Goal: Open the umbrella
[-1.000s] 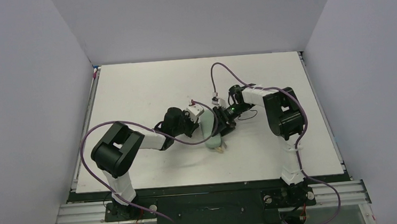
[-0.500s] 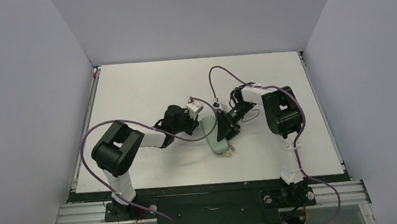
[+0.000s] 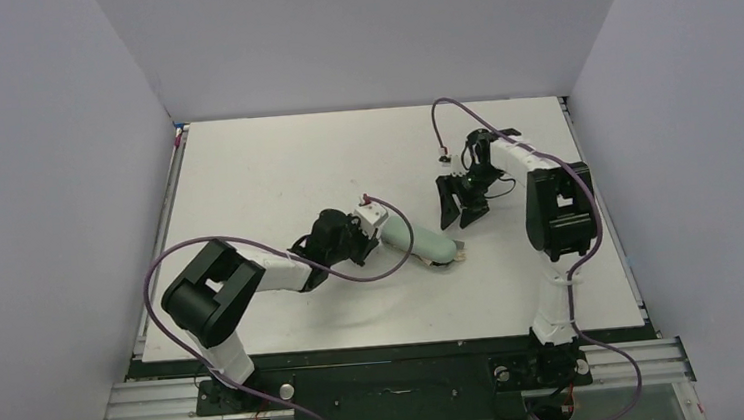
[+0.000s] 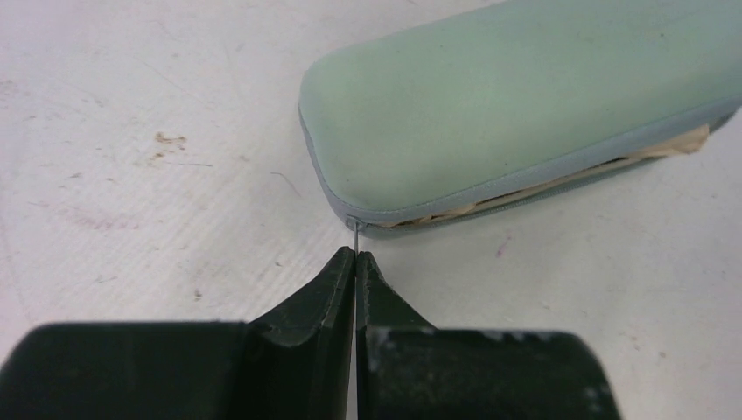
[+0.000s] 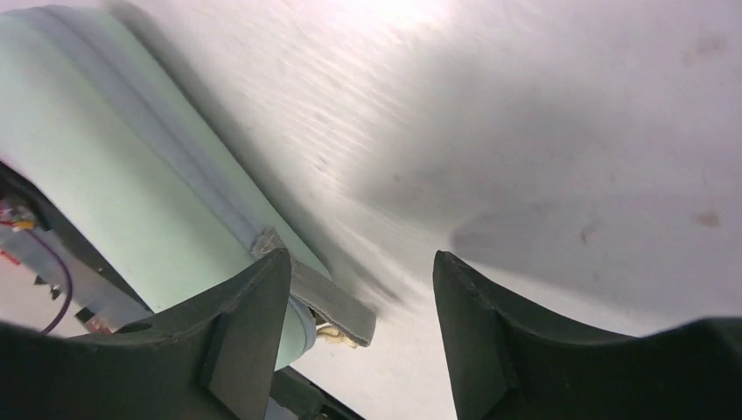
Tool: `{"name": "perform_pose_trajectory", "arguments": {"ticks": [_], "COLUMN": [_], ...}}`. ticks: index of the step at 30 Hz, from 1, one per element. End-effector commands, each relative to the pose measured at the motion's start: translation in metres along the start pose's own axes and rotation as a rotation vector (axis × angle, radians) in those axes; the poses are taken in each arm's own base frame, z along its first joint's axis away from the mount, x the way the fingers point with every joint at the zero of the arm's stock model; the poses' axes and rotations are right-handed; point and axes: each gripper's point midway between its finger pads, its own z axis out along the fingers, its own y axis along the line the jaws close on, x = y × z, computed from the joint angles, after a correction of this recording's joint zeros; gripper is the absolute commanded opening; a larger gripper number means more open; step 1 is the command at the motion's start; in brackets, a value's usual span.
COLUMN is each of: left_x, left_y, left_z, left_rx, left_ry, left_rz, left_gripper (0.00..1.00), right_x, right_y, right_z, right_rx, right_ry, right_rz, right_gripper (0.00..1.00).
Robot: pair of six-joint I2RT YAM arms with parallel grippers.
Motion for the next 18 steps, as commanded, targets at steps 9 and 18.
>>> {"name": "perform_pose_trajectory", "arguments": {"ticks": [9, 18], "left_x": [0.000, 0.004], "left_y": [-0.051, -0.059], "left_z": [-0.002, 0.003], "left_rx": [0.073, 0.059], "left_ry": [-0.001, 0.016], "left_rz": [-0.002, -0.052], "left_gripper": [0.00, 0.00], "right_x": [0.049, 0.092], "right_y": [-0.012, -0.015], "right_z": [-0.041, -0.059], "right_rx": [0.154, -0.012], "right_ry": [-0.063, -0.131], "right_rz": [0.182, 0.381], "right_gripper": [0.59, 0.72]}}
